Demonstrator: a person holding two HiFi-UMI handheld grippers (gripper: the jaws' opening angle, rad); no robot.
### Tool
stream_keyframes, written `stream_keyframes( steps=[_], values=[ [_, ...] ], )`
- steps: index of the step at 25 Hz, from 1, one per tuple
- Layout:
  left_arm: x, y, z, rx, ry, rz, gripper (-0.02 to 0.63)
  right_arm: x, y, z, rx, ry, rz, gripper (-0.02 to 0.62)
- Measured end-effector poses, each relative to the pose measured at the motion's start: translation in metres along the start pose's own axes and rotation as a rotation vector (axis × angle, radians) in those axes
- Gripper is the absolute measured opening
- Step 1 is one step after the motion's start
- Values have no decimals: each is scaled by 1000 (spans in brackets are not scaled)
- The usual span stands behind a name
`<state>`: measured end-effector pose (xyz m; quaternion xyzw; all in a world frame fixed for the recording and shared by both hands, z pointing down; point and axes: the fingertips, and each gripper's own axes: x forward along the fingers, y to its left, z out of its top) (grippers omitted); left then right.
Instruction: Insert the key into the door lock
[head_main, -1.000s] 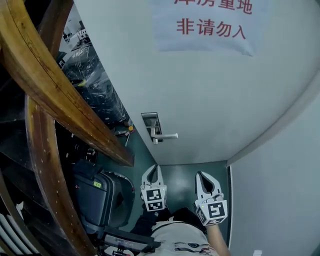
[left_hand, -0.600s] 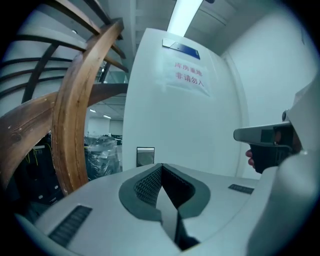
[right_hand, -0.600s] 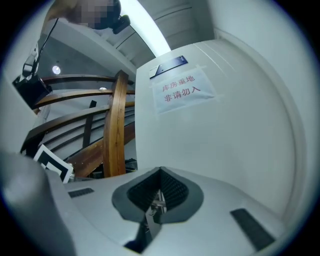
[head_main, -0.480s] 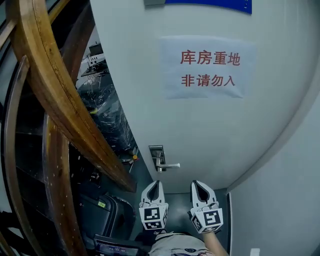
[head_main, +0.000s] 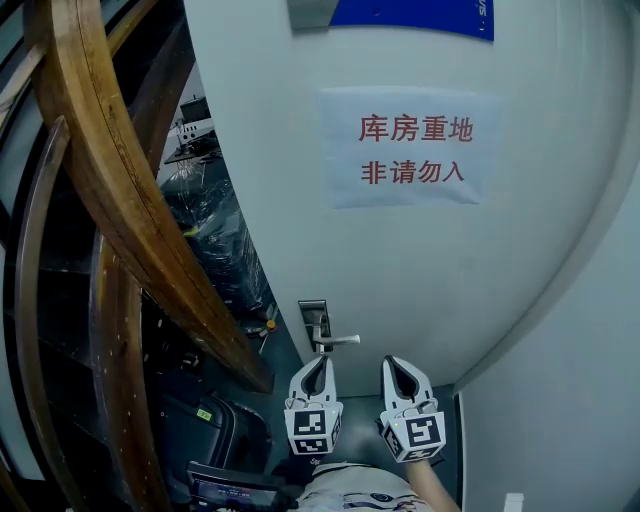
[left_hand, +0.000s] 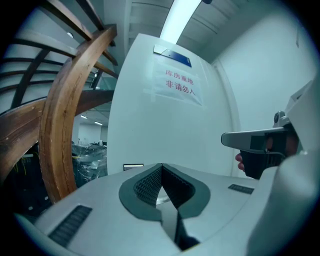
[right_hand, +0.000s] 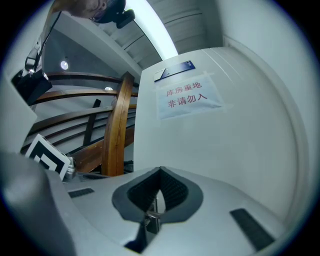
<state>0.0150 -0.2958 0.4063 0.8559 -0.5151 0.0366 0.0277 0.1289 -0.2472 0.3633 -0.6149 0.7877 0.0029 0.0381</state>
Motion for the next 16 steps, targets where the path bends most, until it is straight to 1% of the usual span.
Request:
stream_keyframes(
  steps=[8,16],
  values=[
    [-2,-4,-3,-2,12,-11,3,-1,8,-1,15,-2,12,5],
    [-4,-1,-10,-5,23,-5,3,-2,7,-5,20,1,6,5]
  ],
)
